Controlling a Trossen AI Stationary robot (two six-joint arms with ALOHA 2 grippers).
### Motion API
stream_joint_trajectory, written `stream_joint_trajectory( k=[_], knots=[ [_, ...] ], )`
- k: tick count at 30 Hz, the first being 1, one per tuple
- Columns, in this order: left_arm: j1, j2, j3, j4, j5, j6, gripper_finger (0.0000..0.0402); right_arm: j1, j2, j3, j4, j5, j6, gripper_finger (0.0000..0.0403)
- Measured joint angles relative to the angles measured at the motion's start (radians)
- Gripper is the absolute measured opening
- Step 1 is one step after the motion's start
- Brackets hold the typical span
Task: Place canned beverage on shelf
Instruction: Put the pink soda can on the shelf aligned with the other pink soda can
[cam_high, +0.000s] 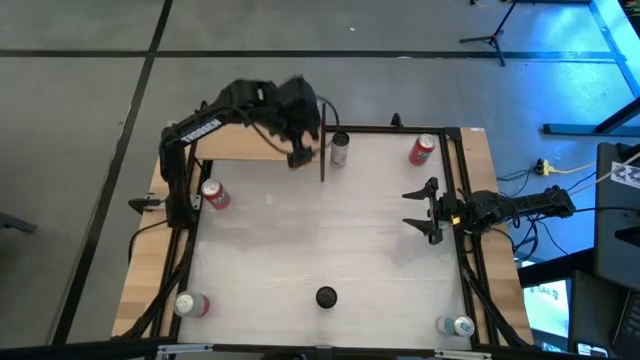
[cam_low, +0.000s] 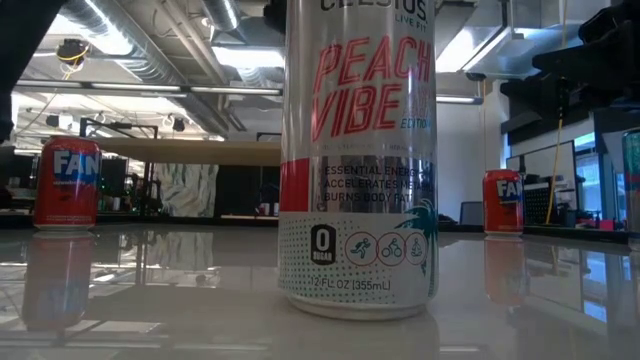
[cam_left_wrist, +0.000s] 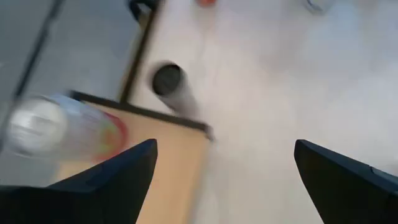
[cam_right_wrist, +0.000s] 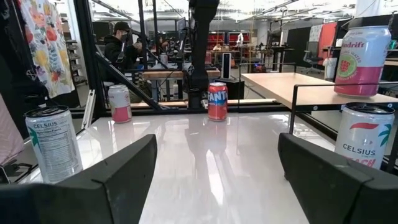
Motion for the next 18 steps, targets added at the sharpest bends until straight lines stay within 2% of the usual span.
stream_joint_trajectory(
  k=[6,10,18],
  knots=[
    [-0.18,0.005,-0.098,-0.14,0.013,-0.062,0.0368,0.0,0.0,0.0,-0.011,0.0,0.0,0.0333],
    [-0.293,-0.004,-0.165,-0.137,0.005,-0.162,0.0368,0.0,0.0,0.0,-0.027,0.0,0.0,0.0333],
    [-0.496,-0.084,-0.312,-0.135,-0.135,-0.388,0.0368,0.0,0.0,0.0,-0.028,-0.001,0.0,0.0333]
  ],
)
